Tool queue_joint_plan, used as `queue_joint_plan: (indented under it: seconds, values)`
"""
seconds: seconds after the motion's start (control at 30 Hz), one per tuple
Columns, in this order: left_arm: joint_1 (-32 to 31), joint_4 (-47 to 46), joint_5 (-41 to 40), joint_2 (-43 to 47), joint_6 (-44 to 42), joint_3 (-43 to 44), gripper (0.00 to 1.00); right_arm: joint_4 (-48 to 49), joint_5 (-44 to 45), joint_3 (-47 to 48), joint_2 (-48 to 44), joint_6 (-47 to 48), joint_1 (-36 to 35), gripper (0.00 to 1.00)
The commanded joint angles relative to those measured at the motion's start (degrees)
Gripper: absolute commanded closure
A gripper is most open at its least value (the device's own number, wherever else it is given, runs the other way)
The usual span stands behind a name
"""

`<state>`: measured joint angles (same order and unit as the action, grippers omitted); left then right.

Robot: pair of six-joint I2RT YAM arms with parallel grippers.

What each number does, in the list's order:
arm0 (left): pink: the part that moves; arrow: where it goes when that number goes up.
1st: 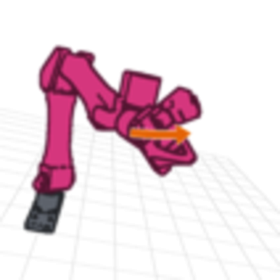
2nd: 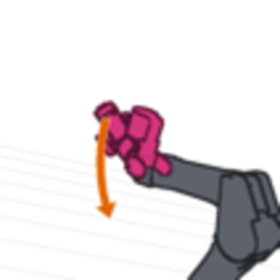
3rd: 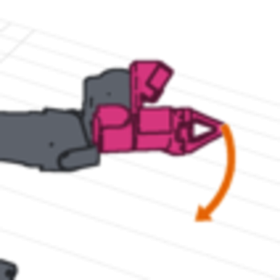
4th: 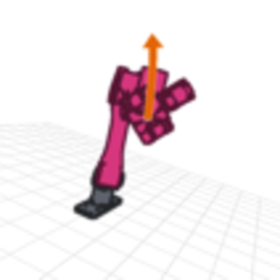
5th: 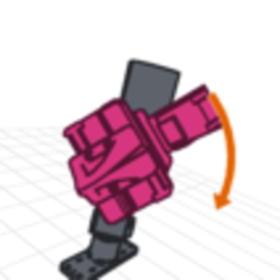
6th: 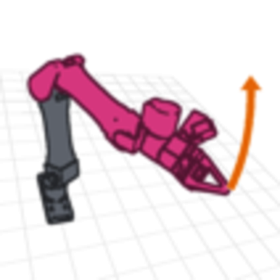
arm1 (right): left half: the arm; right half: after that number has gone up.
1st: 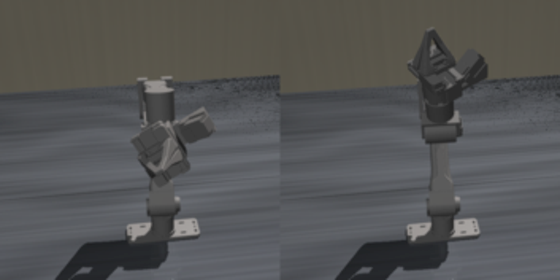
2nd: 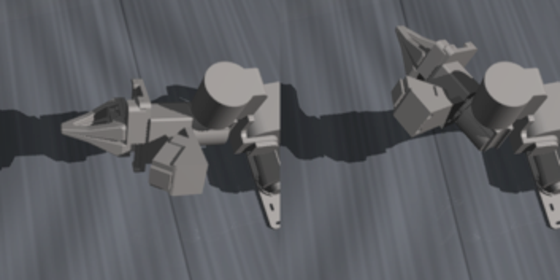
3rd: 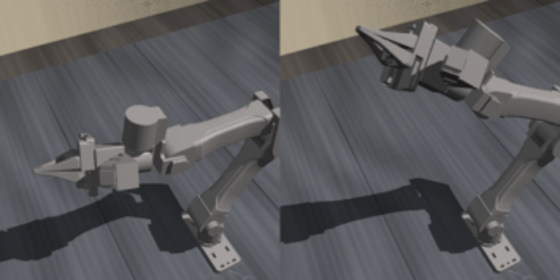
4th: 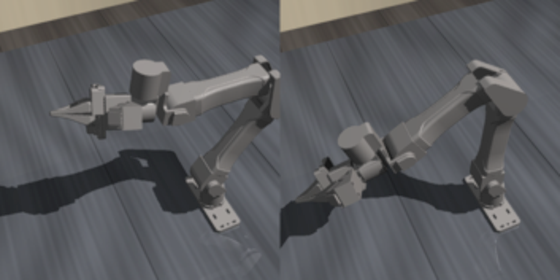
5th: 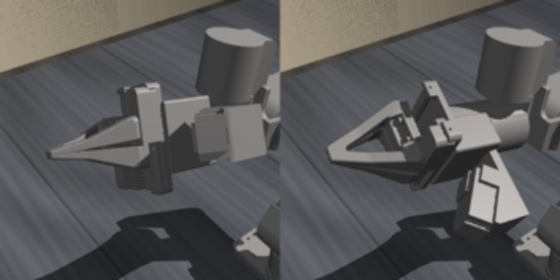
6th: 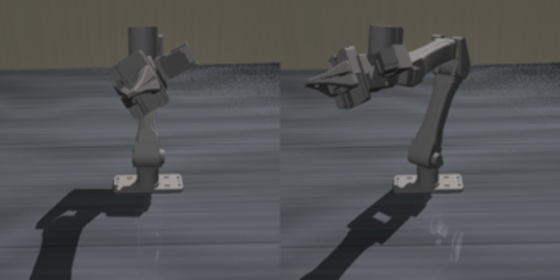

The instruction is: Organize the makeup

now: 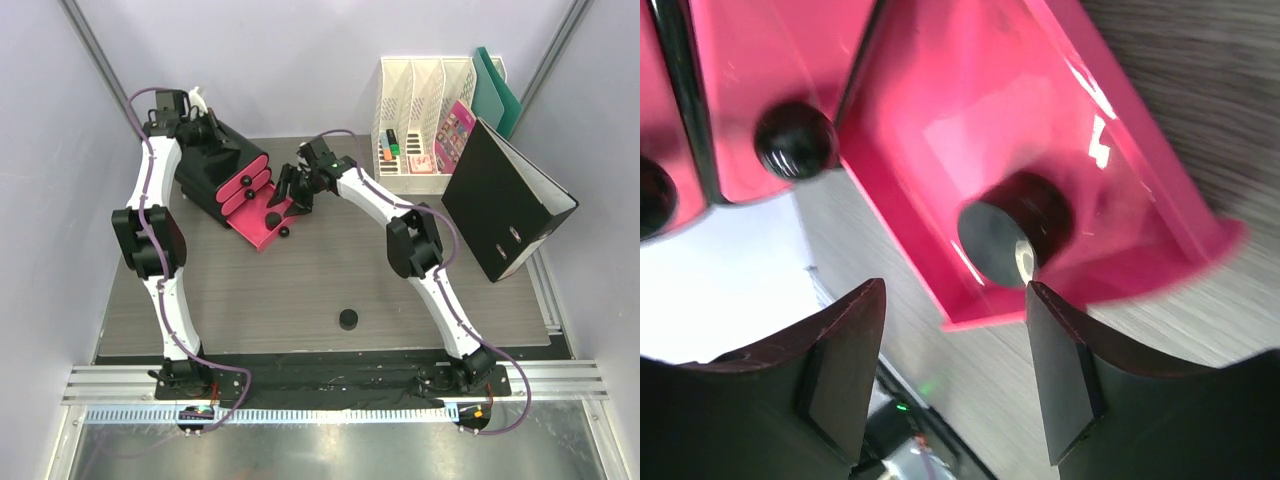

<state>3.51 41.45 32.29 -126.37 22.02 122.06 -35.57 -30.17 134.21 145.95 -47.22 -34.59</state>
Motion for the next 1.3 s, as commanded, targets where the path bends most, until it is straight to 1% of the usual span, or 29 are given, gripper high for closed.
queue_joint_plan:
  seconds: [0.0,0.03,0.07,0.1,0.13,0.2,0.33,0.37,0.4,0.5,0.57,0.6,0.7,0.83,1.07,1.17,1.27]
  values:
    - [-0.43,21.3,-11.82,-10.04,-5.06,-8.24,1.0,-4.75,3.88,-1.23,-11.47,10.2,1.28,0.36]
    - [-0.43,21.3,-11.82,-9.95,-5.14,-8.24,1.0,-9.29,5.81,-1.5,-12.52,12.66,1.28,0.35]
    - [-0.43,21.22,-11.82,-9.95,-5.15,-8.24,1.0,-12.12,6.96,-2.28,-14.79,17.47,1.28,0.33]
    - [-0.52,21.21,-11.73,-10.04,-5.15,-8.24,1.0,-17.46,8.01,-2.98,-15.69,19.6,1.28,0.32]
    - [-0.43,21.21,-11.73,-10.13,-5.15,-8.24,1.0,-19.95,10.29,-4.12,-16.83,21.45,1.19,0.31]
    - [-0.52,21.21,-11.73,-10.3,-5.15,-8.15,1.0,-26.18,12.67,-9.12,-20.17,27.06,0.75,0.3]
    - [-0.52,21.13,-11.82,-10.57,-5.41,-8.33,1.0,-32.97,18.74,-20.11,-25.36,33.06,-1.88,0.26]
    - [-0.52,21.21,-11.82,-10.65,-5.5,-8.24,1.0,-34.03,20.49,-23.7,-26.15,33.77,-3.71,0.23]
    - [-0.43,21.3,-11.99,-10.74,-5.58,-8.24,1.0,-36.47,21.11,-25.13,-26.94,34.3,-4.51,0.23]
    - [-0.52,21.39,-12.08,-10.83,-5.67,-8.5,1.0,-39.21,22.35,-29.79,-28.0,35.27,-8.99,0.22]
    - [-0.52,21.22,-12.08,-10.83,-5.76,-8.59,1.0,-39.83,22.52,-31.9,-28.18,35.44,-11.19,0.21]
    - [-0.52,21.3,-12.08,-10.83,-5.76,-8.59,1.0,-40.19,22.96,-32.34,-28.0,35.62,-13.55,0.2]
    - [-0.43,21.3,-11.99,-10.83,-5.76,-8.59,1.0,-39.4,24.36,-34.19,-28.35,35.8,-16.73,0.16]
    - [-0.43,21.22,-12.08,-10.57,-5.76,-8.77,1.0,-39.4,25.52,-35.68,-28.09,36.15,-17.18,0.16]
    - [-0.43,20.86,-11.82,-10.04,-5.76,-9.82,1.0,-39.14,29.38,-42.54,-27.74,35.09,-18.5,0.16]
    - [-0.52,20.86,-11.9,-9.95,-5.85,-9.82,1.0,-37.82,28.42,-43.42,-28.0,34.83,-18.5,0.2]
    - [-0.43,20.86,-11.99,-9.86,-5.85,-9.82,1.0,-37.46,27.1,-43.6,-28.0,35.0,-18.59,0.27]
